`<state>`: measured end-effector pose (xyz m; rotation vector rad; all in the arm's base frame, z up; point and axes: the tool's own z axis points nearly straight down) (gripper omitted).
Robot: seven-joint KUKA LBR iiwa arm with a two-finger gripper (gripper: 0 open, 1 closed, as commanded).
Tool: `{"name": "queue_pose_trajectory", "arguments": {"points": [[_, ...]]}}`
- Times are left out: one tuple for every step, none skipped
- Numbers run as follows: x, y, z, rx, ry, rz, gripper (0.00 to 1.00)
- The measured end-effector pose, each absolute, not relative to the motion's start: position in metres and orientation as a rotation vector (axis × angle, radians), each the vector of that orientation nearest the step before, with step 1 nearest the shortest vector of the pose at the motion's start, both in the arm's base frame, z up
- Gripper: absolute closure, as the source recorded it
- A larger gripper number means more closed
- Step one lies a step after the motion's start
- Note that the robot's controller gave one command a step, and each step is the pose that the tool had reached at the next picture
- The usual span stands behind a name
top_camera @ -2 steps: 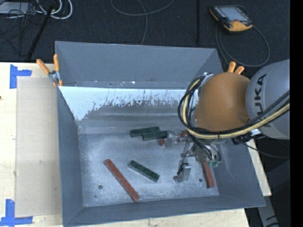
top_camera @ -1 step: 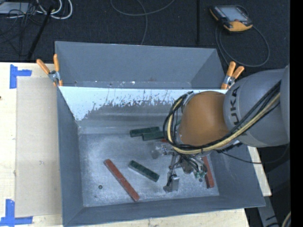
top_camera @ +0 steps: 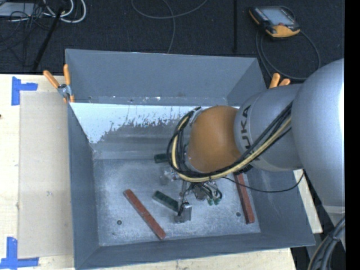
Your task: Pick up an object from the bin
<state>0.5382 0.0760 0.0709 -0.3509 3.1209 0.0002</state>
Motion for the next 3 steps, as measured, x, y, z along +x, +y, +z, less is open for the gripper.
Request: {"name": "queue_pose_trajectory", "arguments": {"points": [[0.561,0.094,0.061,-0.291,3.113,0.007,1.00],[0.560,0.093,0.062,-0.280,3.111,0.008,1.00],[0.537,0.092,0.214,-0.330,3.124,0.000,1.00]]}}
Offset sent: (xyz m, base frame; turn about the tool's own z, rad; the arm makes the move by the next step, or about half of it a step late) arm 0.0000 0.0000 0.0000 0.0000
